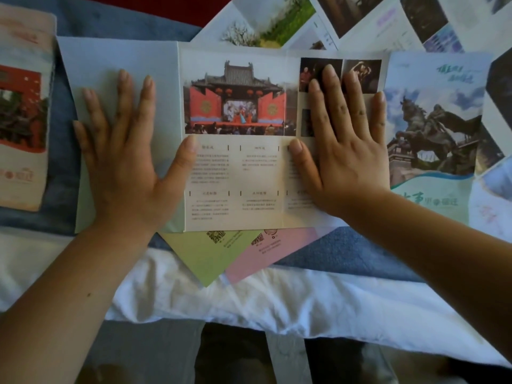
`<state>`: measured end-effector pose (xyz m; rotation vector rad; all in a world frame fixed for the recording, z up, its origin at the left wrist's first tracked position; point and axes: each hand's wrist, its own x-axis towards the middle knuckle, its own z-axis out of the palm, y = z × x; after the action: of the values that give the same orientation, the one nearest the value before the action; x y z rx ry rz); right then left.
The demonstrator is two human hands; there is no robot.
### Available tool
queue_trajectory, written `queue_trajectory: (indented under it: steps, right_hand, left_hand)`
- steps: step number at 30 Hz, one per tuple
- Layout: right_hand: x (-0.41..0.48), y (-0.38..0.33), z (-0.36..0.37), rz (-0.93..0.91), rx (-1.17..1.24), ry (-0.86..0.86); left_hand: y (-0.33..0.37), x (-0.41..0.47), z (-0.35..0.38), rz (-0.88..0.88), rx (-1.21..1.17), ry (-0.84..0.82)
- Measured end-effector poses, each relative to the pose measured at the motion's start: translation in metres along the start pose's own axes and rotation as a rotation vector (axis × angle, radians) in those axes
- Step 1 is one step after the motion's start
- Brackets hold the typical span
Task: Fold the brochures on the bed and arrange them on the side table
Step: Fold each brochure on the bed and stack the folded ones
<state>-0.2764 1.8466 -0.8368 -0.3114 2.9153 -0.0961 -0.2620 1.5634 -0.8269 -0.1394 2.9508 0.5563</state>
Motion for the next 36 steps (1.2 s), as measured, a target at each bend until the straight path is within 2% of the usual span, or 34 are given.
queue_trajectory:
  steps: [10, 21, 26, 29, 31, 36]
  right_hand:
    - [0.001, 0.001, 0.0, 0.0, -0.011, -0.015]
    - [-0.001, 0.005, -0.004, -0.039, 0.078, 0.007]
    - [-0.004, 0.024, -0.009, -0.131, 0.323, 0.113]
    - [-0.012, 0.04, -0.01, -0.184, 0.33, 0.244]
    - [-0.019, 0.051, -0.012, -0.113, 0.246, 0.25]
    - [-0.036, 0.085, -0.015, 0.121, 0.078, 0.126]
  left_hand:
    - [0.017, -0.005, -0.002, 0.0, -0.218, -0.012]
    - [0.055, -0.008, 0.007, -0.026, -0.185, -0.032]
    - [0.079, -0.01, 0.014, 0.006, -0.214, -0.049]
    - [0.094, -0.012, 0.02, 0.046, -0.206, -0.072]
    - [0.103, -0.011, 0.024, 0.066, -0.194, -0.078]
    - [0.116, -0.01, 0.031, 0.073, -0.185, -0.07]
